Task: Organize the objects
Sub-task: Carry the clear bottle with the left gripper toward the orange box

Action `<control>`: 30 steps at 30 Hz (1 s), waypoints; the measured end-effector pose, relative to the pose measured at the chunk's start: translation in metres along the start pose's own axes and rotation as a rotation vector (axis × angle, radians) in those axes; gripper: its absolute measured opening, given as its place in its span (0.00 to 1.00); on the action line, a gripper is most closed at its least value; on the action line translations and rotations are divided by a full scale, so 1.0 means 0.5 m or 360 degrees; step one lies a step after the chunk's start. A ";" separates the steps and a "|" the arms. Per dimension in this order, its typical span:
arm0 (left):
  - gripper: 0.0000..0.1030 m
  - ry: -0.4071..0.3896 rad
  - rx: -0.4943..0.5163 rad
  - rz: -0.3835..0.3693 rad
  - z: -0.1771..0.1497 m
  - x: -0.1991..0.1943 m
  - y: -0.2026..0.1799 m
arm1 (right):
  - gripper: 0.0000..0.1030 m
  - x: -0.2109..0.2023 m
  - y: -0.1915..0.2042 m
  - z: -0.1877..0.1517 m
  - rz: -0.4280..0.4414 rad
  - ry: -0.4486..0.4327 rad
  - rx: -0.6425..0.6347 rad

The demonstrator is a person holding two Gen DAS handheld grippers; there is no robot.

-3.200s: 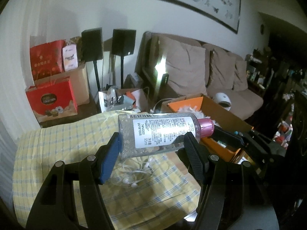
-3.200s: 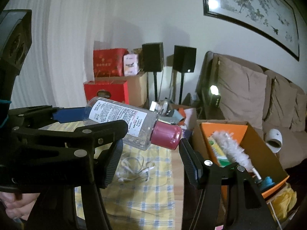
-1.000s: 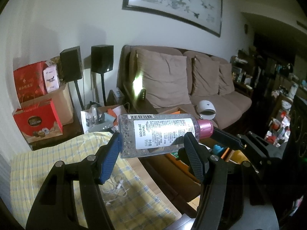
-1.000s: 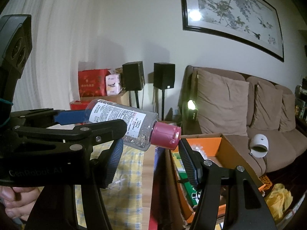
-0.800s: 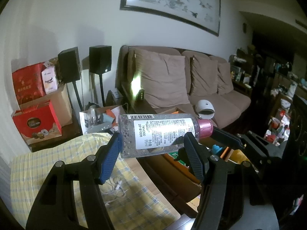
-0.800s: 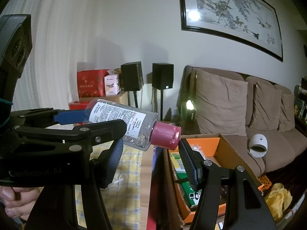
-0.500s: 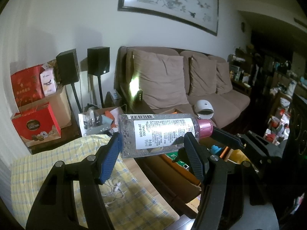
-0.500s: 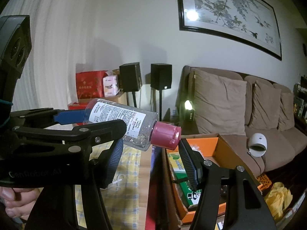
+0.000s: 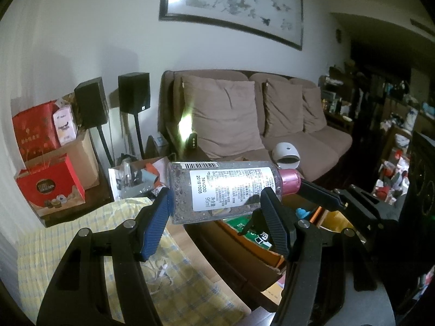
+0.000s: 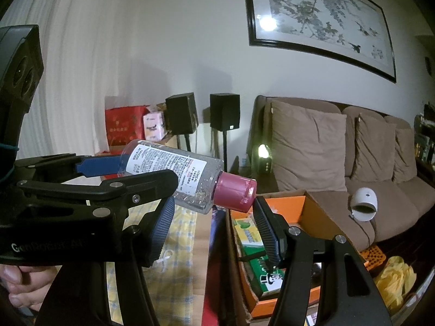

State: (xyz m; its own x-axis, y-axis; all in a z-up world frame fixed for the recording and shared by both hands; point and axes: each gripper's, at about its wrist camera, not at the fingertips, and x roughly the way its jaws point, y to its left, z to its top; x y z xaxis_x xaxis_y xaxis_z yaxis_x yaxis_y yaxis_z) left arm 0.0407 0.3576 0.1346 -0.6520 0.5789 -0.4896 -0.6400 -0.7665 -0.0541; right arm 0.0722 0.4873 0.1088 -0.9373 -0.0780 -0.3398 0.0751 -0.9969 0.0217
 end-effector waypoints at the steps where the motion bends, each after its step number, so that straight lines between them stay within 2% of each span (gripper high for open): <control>1: 0.62 -0.0005 0.0009 0.0001 0.001 0.000 -0.004 | 0.60 -0.001 -0.003 0.001 -0.0001 -0.0002 0.0001; 19: 0.62 -0.0025 0.0094 -0.0024 0.016 0.025 -0.049 | 0.60 -0.004 -0.043 0.009 -0.0051 0.0001 0.0062; 30: 0.62 -0.0002 0.0125 -0.0083 0.028 0.059 -0.087 | 0.60 -0.002 -0.088 0.006 -0.0110 0.0018 0.0130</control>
State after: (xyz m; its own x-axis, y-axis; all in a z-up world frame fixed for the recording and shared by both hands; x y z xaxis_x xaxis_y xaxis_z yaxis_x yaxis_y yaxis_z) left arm 0.0437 0.4119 0.1349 -0.6172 0.6180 -0.4869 -0.7032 -0.7109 -0.0109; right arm 0.0687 0.5313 0.1108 -0.9353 -0.0097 -0.3537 -0.0178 -0.9971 0.0744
